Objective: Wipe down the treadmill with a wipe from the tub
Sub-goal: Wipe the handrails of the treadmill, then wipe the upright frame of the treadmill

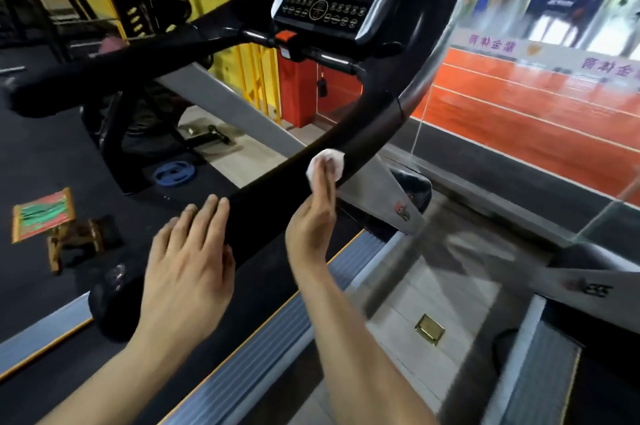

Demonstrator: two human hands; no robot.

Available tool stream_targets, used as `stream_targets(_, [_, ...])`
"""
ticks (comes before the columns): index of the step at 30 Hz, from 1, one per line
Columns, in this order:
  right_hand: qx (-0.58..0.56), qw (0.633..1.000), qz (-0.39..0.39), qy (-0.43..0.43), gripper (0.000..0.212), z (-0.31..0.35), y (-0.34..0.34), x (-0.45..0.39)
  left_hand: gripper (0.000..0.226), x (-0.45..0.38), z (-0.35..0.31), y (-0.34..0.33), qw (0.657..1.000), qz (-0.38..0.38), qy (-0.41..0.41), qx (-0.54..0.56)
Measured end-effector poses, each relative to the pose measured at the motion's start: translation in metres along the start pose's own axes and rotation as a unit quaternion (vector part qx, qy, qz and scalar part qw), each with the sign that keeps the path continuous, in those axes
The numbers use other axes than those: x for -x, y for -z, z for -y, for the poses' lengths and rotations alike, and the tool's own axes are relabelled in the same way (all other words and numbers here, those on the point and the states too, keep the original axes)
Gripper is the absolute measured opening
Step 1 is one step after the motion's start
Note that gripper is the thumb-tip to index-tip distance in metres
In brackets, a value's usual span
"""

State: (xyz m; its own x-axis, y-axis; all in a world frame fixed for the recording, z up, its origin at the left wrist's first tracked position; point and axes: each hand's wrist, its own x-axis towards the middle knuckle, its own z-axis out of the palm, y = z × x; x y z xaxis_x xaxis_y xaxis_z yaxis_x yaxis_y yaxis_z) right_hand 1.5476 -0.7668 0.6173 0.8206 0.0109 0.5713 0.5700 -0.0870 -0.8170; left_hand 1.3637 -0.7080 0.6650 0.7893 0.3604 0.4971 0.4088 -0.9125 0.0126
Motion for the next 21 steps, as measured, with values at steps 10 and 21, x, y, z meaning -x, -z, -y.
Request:
stream_targets(10, [0.006, 0.954, 0.178, 0.240, 0.047, -0.049, 0.042, 0.006, 0.056, -0.056, -0.068, -0.040, 0.998, 0.013, -0.049, 0.028])
stream_targets(21, [-0.043, 0.993, 0.027, 0.109, 0.040, -0.114, 0.038, -0.079, 0.063, -0.112, -0.123, -0.081, 0.990, 0.036, -0.127, -0.040])
